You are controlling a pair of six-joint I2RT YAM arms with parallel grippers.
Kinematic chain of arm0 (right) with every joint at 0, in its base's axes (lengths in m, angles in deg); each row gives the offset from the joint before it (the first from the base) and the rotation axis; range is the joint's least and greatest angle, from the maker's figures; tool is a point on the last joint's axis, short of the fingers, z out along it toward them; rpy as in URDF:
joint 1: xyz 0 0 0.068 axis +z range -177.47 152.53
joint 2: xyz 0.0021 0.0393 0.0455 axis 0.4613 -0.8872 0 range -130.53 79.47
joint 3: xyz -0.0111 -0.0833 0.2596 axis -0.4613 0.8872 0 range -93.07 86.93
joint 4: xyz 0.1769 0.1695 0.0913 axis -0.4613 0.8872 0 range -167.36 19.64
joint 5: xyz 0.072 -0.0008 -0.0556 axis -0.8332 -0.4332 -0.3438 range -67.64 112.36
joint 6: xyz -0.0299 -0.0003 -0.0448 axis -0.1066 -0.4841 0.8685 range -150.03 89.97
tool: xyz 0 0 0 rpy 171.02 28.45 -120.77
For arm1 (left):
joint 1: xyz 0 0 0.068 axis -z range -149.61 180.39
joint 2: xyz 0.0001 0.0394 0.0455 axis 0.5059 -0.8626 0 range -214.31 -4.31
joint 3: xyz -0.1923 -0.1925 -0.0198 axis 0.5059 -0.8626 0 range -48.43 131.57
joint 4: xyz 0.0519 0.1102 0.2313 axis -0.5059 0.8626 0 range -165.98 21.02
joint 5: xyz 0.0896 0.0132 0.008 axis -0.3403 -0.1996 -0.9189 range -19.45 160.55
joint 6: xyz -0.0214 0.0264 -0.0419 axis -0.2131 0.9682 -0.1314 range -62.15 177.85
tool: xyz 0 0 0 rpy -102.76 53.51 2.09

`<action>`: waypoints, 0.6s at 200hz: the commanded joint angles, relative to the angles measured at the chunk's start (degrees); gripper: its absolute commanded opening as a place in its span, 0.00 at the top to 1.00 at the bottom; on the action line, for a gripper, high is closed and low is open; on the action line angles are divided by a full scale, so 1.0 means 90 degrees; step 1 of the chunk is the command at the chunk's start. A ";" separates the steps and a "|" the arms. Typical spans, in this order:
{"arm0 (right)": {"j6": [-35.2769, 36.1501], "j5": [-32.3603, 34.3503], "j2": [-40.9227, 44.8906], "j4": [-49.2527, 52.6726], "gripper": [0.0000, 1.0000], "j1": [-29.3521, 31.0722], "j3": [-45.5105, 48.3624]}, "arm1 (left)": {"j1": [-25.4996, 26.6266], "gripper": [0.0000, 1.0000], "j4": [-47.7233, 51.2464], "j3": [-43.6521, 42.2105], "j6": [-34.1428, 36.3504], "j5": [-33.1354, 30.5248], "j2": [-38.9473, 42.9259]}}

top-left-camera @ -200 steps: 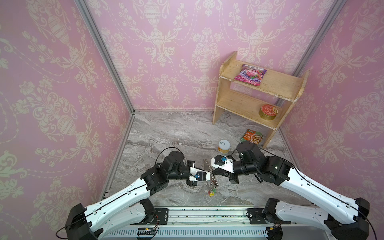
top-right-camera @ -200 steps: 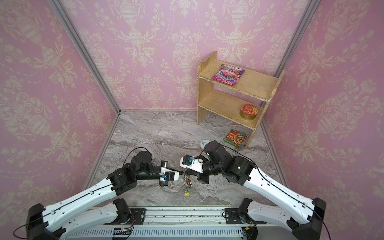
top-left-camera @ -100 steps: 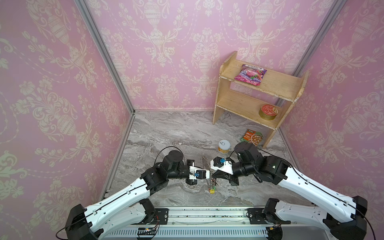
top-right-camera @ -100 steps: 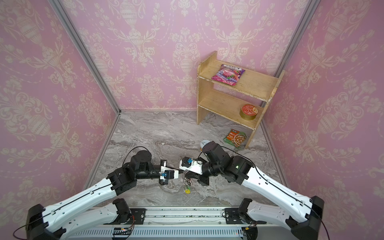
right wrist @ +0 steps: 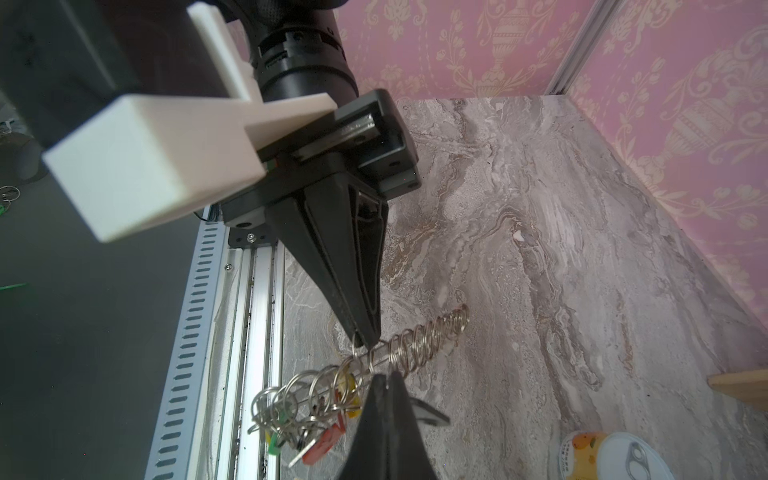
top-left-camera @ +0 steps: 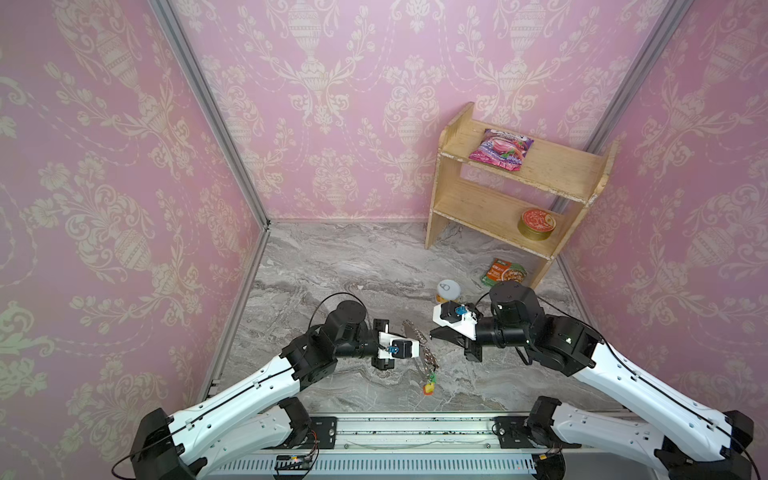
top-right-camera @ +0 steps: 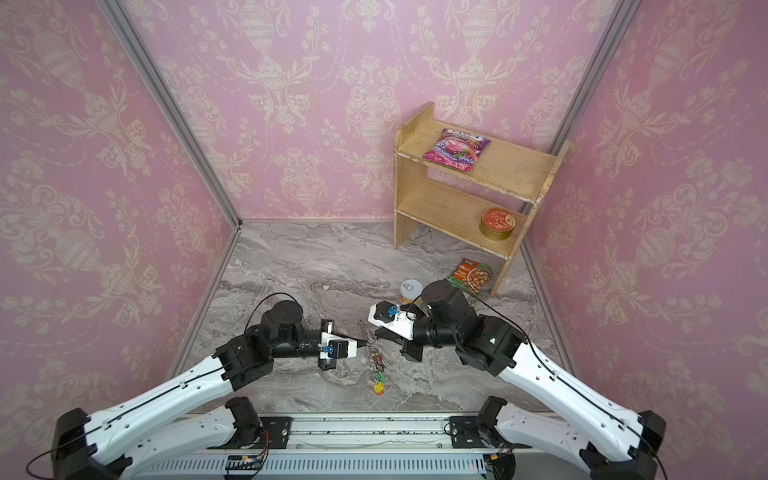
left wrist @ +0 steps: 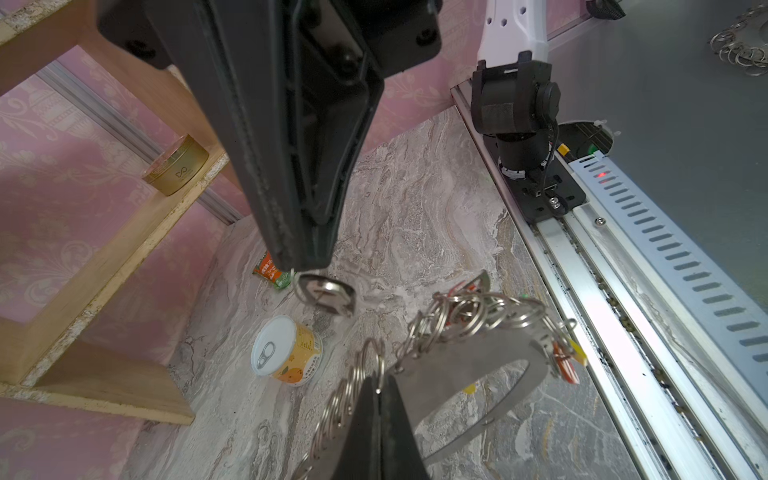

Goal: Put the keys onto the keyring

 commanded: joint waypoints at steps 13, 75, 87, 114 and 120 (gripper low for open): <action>-0.0151 -0.0313 -0.0240 -0.0066 1.00 -0.0032 -0.0020 | -0.0041 1.00 -0.0207 0.0281 -0.0071 0.0193 0.0092; -0.0009 -0.0742 -0.0396 0.0222 1.00 0.0001 -0.0133 | -0.0036 1.00 -0.0160 0.0281 -0.0101 0.0157 0.0123; 0.0018 -0.0767 -0.0406 0.0270 1.00 0.0012 -0.0142 | -0.0031 1.00 -0.0150 0.0279 -0.0107 0.0156 0.0112; 0.0039 -0.0799 -0.0442 0.0338 1.00 0.0025 -0.0146 | -0.0041 1.00 -0.0150 0.0279 -0.0126 0.0161 0.0083; 0.0043 -0.0790 -0.0456 0.0353 1.00 0.0033 -0.0148 | -0.0041 1.00 -0.0151 0.0279 -0.0132 0.0154 0.0083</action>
